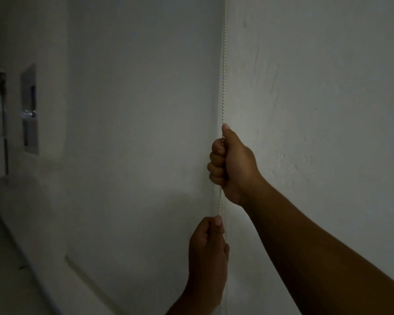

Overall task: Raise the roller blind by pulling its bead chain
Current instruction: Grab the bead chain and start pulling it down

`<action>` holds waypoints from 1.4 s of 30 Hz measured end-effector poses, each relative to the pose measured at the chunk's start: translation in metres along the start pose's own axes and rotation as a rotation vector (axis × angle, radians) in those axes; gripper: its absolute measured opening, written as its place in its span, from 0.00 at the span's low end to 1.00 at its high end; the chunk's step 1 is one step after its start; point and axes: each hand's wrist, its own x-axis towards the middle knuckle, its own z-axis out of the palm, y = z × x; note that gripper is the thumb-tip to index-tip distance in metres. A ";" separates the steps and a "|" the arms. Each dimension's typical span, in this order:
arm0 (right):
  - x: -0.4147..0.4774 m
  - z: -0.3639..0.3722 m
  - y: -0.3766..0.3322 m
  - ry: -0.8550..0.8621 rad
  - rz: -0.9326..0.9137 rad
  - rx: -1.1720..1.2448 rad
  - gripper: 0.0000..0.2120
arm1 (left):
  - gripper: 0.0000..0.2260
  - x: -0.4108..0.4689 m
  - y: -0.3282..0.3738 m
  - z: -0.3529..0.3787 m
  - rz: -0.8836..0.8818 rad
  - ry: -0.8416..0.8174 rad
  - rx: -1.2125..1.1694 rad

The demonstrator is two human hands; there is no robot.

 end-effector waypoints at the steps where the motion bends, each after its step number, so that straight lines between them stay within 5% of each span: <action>1: -0.001 0.000 0.003 0.013 -0.013 -0.010 0.26 | 0.18 0.000 -0.003 -0.001 0.002 0.010 0.008; 15: -0.017 0.007 0.016 0.128 -0.156 -0.033 0.26 | 0.15 0.011 -0.006 -0.015 -0.066 -0.019 -0.039; 22: -0.039 -0.005 0.053 0.144 -0.163 -0.155 0.28 | 0.21 0.039 0.012 -0.014 -0.241 0.030 0.232; 26: -0.057 -0.009 0.088 0.149 -0.195 -0.264 0.30 | 0.19 0.050 0.029 -0.014 -0.255 -0.192 -0.017; 37: -0.082 -0.015 0.139 0.228 -0.041 -0.293 0.28 | 0.17 0.074 0.089 0.018 0.104 -0.299 -0.053; 42: -0.090 -0.015 0.156 0.203 -0.029 -0.199 0.23 | 0.12 0.074 0.110 0.030 0.204 -0.188 -0.091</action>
